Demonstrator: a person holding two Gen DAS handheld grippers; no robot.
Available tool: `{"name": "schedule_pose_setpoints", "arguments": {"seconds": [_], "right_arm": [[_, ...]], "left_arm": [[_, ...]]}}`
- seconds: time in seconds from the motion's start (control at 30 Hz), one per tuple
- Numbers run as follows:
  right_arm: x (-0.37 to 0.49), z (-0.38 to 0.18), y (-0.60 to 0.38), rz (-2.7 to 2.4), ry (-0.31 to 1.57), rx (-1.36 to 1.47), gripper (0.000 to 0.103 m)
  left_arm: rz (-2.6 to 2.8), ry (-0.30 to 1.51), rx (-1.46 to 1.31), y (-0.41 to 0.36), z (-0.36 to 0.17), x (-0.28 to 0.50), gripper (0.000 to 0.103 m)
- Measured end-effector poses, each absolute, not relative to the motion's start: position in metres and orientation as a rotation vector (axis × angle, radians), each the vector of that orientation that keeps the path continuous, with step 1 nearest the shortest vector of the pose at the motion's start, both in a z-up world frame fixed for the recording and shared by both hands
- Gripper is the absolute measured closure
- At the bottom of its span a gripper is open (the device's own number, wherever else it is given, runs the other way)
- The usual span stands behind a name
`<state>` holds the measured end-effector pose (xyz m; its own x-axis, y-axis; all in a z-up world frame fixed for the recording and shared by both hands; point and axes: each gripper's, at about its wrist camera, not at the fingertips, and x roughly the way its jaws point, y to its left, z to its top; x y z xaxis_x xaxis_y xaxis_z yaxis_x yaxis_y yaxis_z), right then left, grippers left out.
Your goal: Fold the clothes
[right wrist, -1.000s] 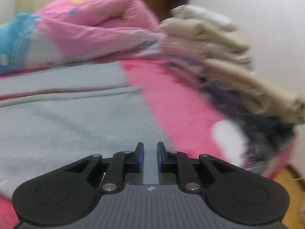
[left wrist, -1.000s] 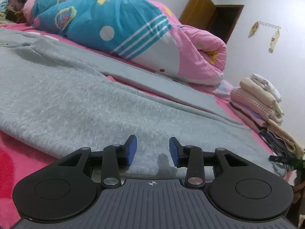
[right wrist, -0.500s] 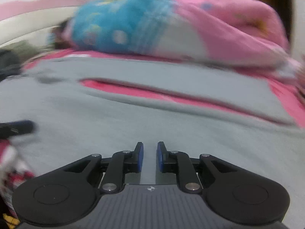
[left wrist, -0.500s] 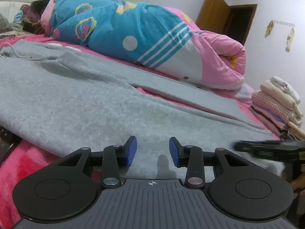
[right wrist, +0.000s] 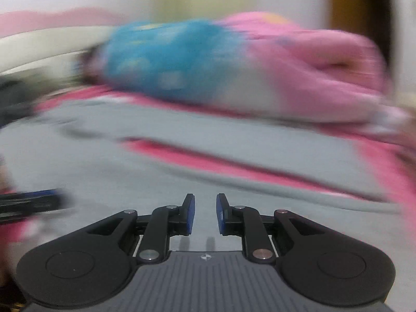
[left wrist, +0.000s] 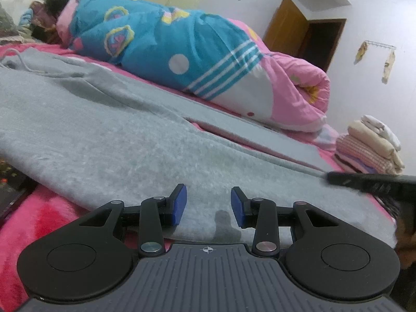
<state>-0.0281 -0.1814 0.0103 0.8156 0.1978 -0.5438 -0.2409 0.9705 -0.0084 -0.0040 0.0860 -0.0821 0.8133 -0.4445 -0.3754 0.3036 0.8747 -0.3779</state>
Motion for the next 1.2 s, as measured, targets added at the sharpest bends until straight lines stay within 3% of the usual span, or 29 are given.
{"name": "schedule_pose_setpoints", "arguments": {"seconds": [0.17, 0.27, 0.47, 0.63, 0.8, 1.03, 1.2], "right_arm": [[-0.070, -0.025, -0.157, 0.338, 0.617, -0.041, 0.084], [-0.108, -0.014, -0.170, 0.366, 0.629, -0.042, 0.083], [-0.085, 0.016, -0.220, 0.180, 0.515, -0.057, 0.078], [-0.088, -0.023, -0.275, -0.034, 0.630, 0.007, 0.077], [-0.133, -0.014, -0.300, -0.136, 0.667, -0.009, 0.069], [-0.108, 0.004, -0.306, -0.125, 0.577, 0.031, 0.069], [-0.098, -0.025, -0.312, -0.112, 0.682, 0.006, 0.069]], "left_arm": [[-0.392, 0.450, -0.306, 0.089, -0.085, -0.005, 0.066], [-0.394, 0.447, -0.306, 0.088, -0.086, -0.003, 0.066], [-0.390, 0.447, -0.353, 0.091, -0.088, -0.002, 0.065], [-0.379, 0.446, -0.379, 0.093, -0.089, -0.002, 0.065], [-0.377, 0.446, -0.390, 0.093, -0.090, 0.001, 0.065], [-0.373, 0.441, -0.389, 0.093, -0.090, 0.000, 0.064], [-0.347, 0.412, -0.331, 0.092, -0.086, -0.009, 0.063]]}}
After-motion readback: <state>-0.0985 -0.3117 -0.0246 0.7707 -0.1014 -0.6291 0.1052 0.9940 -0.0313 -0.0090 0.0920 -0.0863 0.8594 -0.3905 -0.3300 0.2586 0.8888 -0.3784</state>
